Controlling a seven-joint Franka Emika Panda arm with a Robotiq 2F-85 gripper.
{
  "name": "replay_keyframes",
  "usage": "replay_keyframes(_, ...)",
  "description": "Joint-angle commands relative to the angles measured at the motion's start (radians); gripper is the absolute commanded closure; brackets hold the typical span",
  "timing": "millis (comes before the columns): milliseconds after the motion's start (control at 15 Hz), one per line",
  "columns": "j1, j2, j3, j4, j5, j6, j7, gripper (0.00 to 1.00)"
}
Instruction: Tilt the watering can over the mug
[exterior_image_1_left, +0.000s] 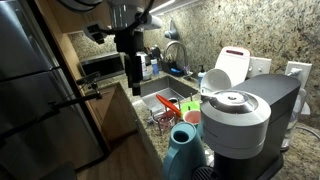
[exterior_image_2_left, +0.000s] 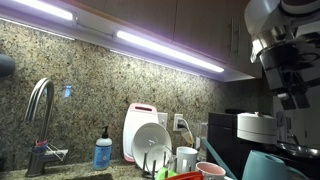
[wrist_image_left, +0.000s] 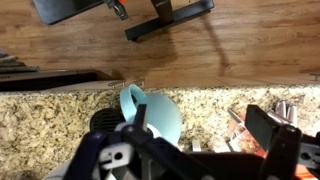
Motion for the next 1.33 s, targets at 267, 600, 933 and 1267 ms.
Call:
replay_keyframes(267,-0.005,0.053,-0.011,-0.048,-0.059,0.185,0.018,0.0)
replay_keyframes(600,0.002,0.103,-0.01,-0.018,-0.183,0.26,0.096,0.0)
replay_keyframes(933,0.005,0.15,-0.019,0.011,-0.24,0.321,0.144,0.0)
replay_keyframes(1267,0.007,0.179,-0.027,0.04,-0.235,0.325,0.125,0.0)
